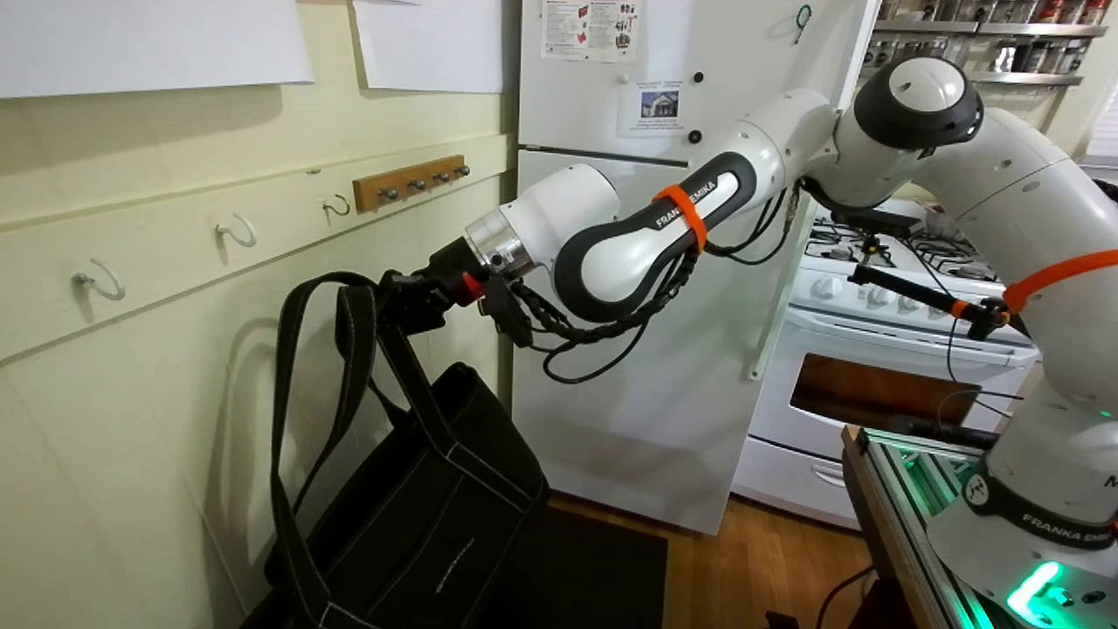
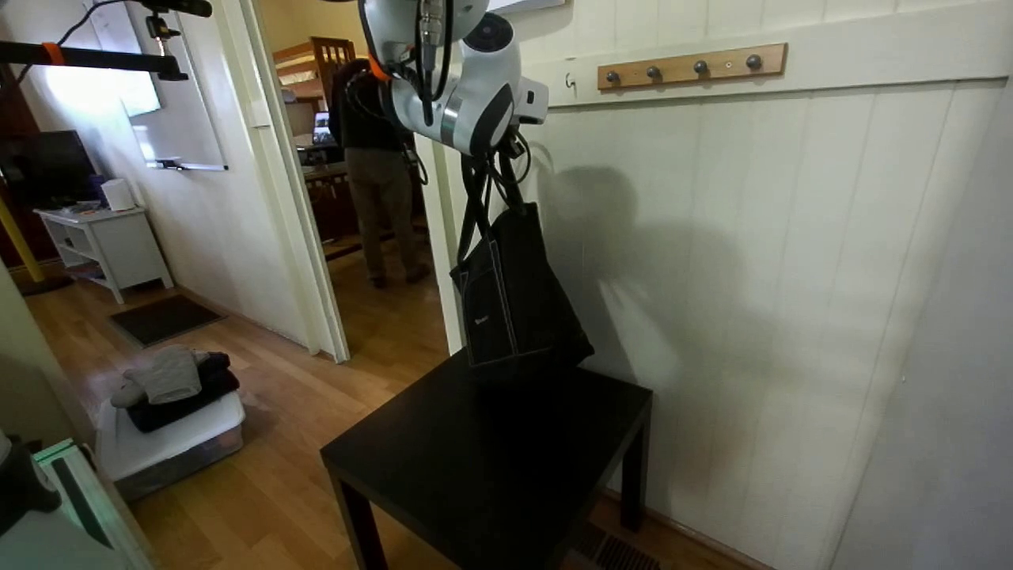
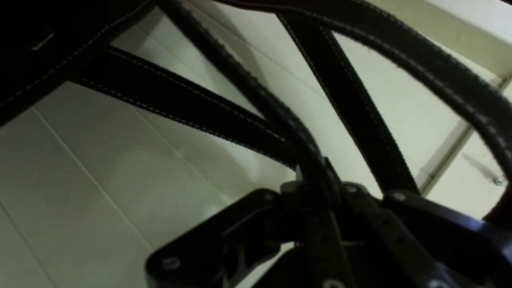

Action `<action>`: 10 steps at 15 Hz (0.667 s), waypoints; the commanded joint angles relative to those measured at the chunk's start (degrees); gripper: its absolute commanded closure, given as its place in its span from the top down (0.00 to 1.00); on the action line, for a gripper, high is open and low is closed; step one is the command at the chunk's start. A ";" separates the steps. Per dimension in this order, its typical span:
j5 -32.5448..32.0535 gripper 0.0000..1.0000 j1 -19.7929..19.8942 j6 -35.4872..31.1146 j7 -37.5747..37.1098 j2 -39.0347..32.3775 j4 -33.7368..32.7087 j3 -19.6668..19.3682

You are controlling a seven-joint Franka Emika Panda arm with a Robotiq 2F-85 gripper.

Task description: Move the bag to the right

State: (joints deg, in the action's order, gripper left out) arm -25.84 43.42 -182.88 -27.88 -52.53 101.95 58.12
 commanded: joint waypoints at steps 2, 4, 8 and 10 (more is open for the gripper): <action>11.29 0.01 -2.06 0.54 9.06 0.46 -1.58 -0.35; 16.46 0.01 -5.31 1.20 11.89 3.42 -2.92 -5.42; 23.79 0.01 -13.68 1.00 17.53 5.71 -6.78 -16.12; 26.33 0.01 -17.86 1.20 18.77 6.03 -8.81 -20.72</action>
State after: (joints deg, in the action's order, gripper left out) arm -4.37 32.03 -182.85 -11.05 -48.49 96.34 44.05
